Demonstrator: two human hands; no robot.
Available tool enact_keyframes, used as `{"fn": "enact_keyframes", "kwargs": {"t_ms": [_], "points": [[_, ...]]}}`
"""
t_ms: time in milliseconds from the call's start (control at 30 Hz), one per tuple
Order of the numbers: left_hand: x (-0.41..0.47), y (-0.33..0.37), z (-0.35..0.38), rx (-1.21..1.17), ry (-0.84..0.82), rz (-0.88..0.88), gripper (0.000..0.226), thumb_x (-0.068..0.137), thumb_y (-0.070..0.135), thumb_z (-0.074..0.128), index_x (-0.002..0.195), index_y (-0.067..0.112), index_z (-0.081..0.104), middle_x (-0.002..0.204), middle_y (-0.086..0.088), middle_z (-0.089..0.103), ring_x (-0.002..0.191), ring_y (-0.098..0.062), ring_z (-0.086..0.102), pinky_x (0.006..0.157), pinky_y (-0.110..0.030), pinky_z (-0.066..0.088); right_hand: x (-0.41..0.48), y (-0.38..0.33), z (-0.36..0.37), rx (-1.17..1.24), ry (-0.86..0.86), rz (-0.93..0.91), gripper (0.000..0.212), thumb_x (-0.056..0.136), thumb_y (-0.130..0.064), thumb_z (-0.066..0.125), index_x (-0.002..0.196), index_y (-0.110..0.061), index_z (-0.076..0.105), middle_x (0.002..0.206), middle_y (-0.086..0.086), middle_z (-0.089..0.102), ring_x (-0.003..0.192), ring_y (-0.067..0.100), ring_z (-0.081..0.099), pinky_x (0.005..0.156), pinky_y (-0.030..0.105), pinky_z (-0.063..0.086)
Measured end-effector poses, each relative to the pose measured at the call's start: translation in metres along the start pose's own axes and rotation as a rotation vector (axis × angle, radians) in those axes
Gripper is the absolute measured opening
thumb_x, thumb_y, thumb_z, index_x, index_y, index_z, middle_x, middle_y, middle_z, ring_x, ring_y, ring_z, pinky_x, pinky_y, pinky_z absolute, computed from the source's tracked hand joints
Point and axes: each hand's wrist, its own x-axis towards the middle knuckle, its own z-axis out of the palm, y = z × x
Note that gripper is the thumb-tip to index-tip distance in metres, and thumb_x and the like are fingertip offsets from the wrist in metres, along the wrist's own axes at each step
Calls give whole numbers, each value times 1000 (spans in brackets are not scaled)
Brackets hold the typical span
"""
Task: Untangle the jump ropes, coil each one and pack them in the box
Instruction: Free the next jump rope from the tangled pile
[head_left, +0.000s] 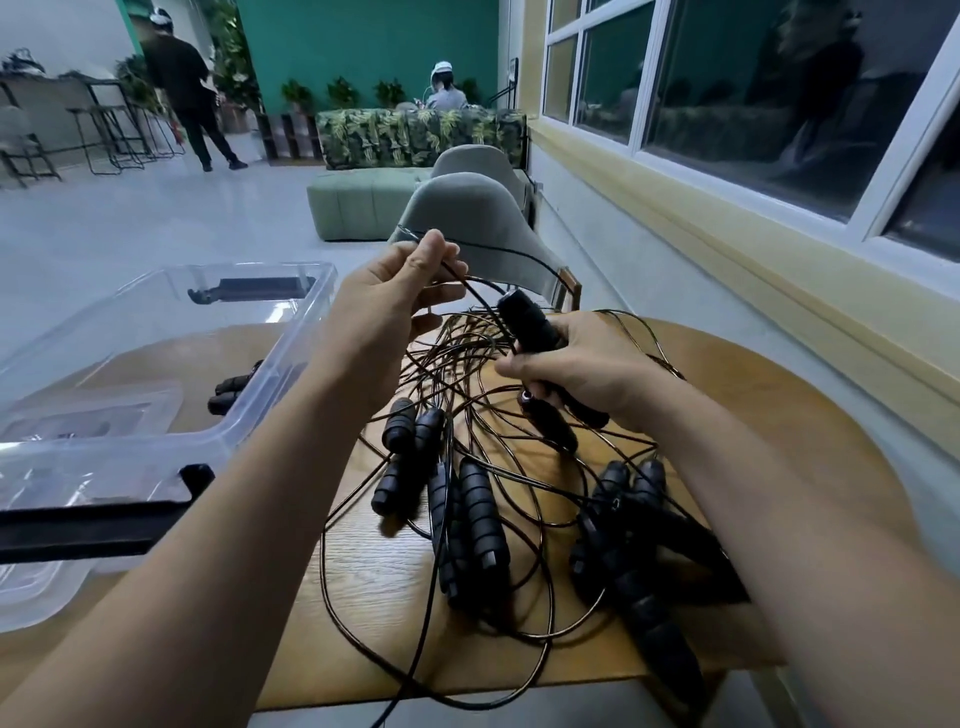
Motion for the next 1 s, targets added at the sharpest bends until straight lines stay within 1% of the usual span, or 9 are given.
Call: {"fn": "enact_keyframes", "kwargs": {"t_ms": [133, 233, 300, 400, 567, 733, 800, 933, 1000], "points": [[-2, -1, 4, -36, 40, 7, 20, 104, 36, 64, 109, 17, 64, 92, 1, 72, 88, -12, 74, 63, -17, 52, -5, -15, -8, 80, 38, -55, 21, 94, -16, 82, 85, -7, 64, 62, 5, 59, 48, 13, 51, 45, 22, 43], [-6, -6, 11, 33, 7, 8, 22, 98, 40, 70, 101, 19, 65, 81, 3, 71, 87, -15, 75, 66, -21, 51, -7, -25, -14, 159, 56, -100, 20, 93, -17, 81, 92, -4, 66, 63, 5, 57, 51, 17, 50, 48, 26, 42], [-10, -10, 18, 103, -72, -2, 29, 91, 50, 71, 96, 21, 68, 87, 1, 75, 91, -17, 74, 71, -24, 50, -8, -31, -16, 237, 74, -121, 18, 94, -16, 80, 87, -6, 66, 63, 6, 55, 52, 19, 47, 49, 29, 39], [-21, -16, 29, 171, -217, -36, 35, 91, 55, 66, 103, 23, 72, 98, 1, 78, 95, -14, 74, 80, -30, 49, -9, -39, -19, 341, 91, -147, 21, 96, -13, 77, 81, -8, 63, 63, 6, 53, 52, 19, 44, 54, 34, 35], [-37, -27, 41, 359, -434, -45, 22, 96, 32, 77, 113, 18, 75, 101, 7, 80, 102, -6, 74, 94, -26, 51, -10, -48, -25, 462, 111, -180, 27, 97, -11, 75, 74, -12, 60, 62, 5, 49, 50, 18, 40, 51, 31, 34], [-45, -28, 44, 466, -393, 6, 12, 93, 31, 80, 102, 23, 79, 82, 20, 75, 82, 10, 67, 76, -9, 45, -13, -42, -22, 397, 181, -143, 21, 96, -20, 78, 97, -2, 66, 67, 6, 53, 52, 17, 44, 54, 29, 38], [-47, -26, 41, 405, -380, -38, 15, 93, 35, 79, 102, 24, 80, 87, 15, 78, 86, 4, 71, 78, -13, 49, -17, -40, -20, 343, 202, -101, 29, 97, -33, 78, 98, -5, 69, 69, 7, 54, 53, 17, 47, 56, 30, 42], [-48, -25, 36, 319, -299, -70, 22, 90, 38, 81, 107, 23, 79, 97, 3, 78, 96, -17, 76, 87, -45, 64, -29, -28, -11, 315, 258, -47, 45, 104, -50, 62, 113, -6, 62, 72, 10, 59, 59, 22, 52, 56, 32, 46], [-51, -25, 35, 255, -264, -81, 18, 92, 32, 80, 106, 20, 76, 94, 5, 78, 93, -14, 76, 79, -38, 64, -39, -18, -5, 317, 275, -38, 36, 110, -43, 49, 114, -8, 54, 76, 12, 61, 63, 22, 54, 58, 35, 47]]}}
